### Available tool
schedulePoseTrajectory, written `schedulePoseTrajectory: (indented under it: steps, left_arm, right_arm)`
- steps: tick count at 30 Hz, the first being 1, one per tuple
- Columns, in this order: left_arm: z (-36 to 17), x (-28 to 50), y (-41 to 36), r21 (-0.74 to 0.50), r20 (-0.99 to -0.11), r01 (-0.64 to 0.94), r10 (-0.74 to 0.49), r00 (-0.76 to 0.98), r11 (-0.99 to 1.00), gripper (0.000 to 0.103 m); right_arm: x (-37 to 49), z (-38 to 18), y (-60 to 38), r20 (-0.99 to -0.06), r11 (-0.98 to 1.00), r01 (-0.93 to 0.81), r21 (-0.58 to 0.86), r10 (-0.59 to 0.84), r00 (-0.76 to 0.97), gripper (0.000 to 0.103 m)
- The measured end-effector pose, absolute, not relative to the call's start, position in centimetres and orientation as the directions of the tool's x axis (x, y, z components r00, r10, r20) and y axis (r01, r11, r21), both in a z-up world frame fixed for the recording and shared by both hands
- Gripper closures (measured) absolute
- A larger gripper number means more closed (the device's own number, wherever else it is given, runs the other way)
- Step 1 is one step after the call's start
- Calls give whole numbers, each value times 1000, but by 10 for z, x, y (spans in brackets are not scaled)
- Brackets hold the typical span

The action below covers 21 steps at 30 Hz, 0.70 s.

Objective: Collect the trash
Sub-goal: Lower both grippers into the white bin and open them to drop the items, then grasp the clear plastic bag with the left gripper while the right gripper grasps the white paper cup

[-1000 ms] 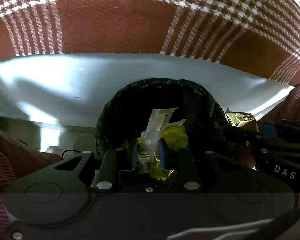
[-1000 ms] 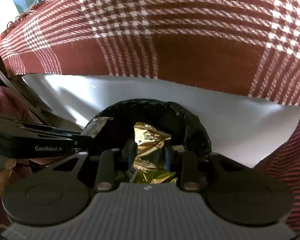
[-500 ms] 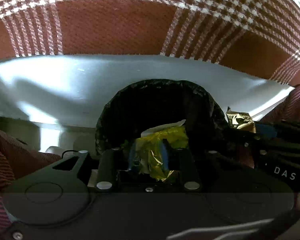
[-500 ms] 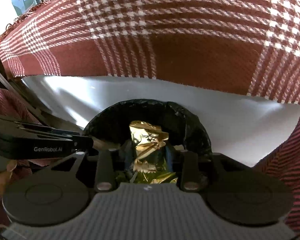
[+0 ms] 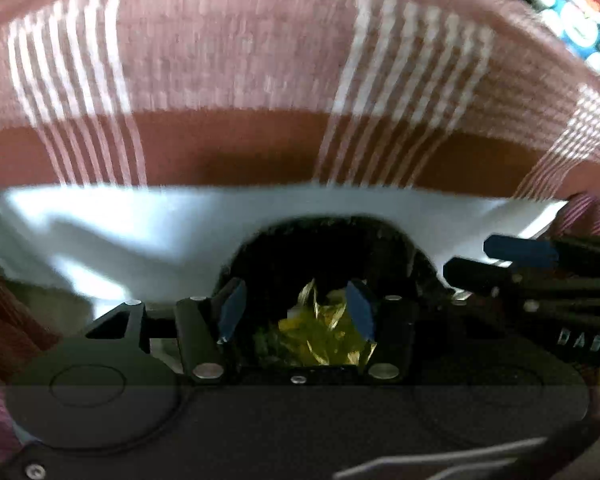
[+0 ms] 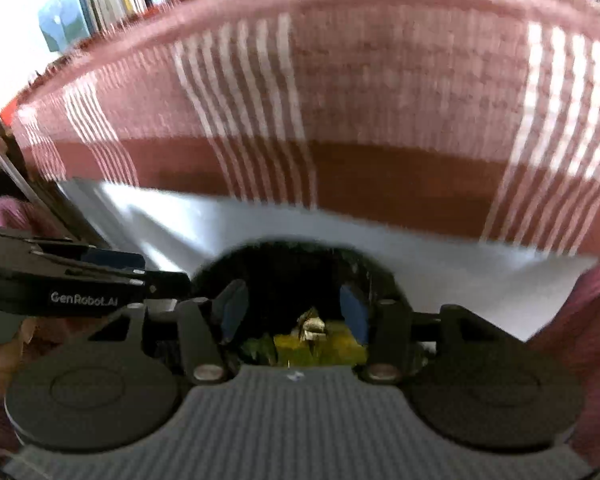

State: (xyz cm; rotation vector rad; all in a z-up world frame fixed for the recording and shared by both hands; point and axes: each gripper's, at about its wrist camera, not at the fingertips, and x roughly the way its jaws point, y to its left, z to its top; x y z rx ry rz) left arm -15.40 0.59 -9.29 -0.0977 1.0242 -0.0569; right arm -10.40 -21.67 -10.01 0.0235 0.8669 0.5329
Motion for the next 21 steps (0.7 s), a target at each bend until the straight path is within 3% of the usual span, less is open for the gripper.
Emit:
schedulePoseTrajectory:
  steps: [7, 11, 14, 21]
  left_arm:
    - [-13, -154, 8, -84, -718, 120, -144, 681, 989, 38]
    - [25, -138, 7, -58, -632, 156, -157, 759, 986, 26]
    - [46, -118, 4, -18, -570, 147, -131, 811, 989, 25]
    - [66, -46, 14, -151, -472, 119, -177, 864, 981, 12]
  right_arm:
    - [-103, -35, -229, -581, 847, -498, 186, 503, 639, 30]
    - [-99, 2, -234, -477, 849, -509, 140, 509, 717, 24]
    - [-87, 17, -233, -422, 869, -488, 79, 472, 774, 19]
    - [-28, 23, -236, -424, 914, -396, 84, 393, 816, 15]
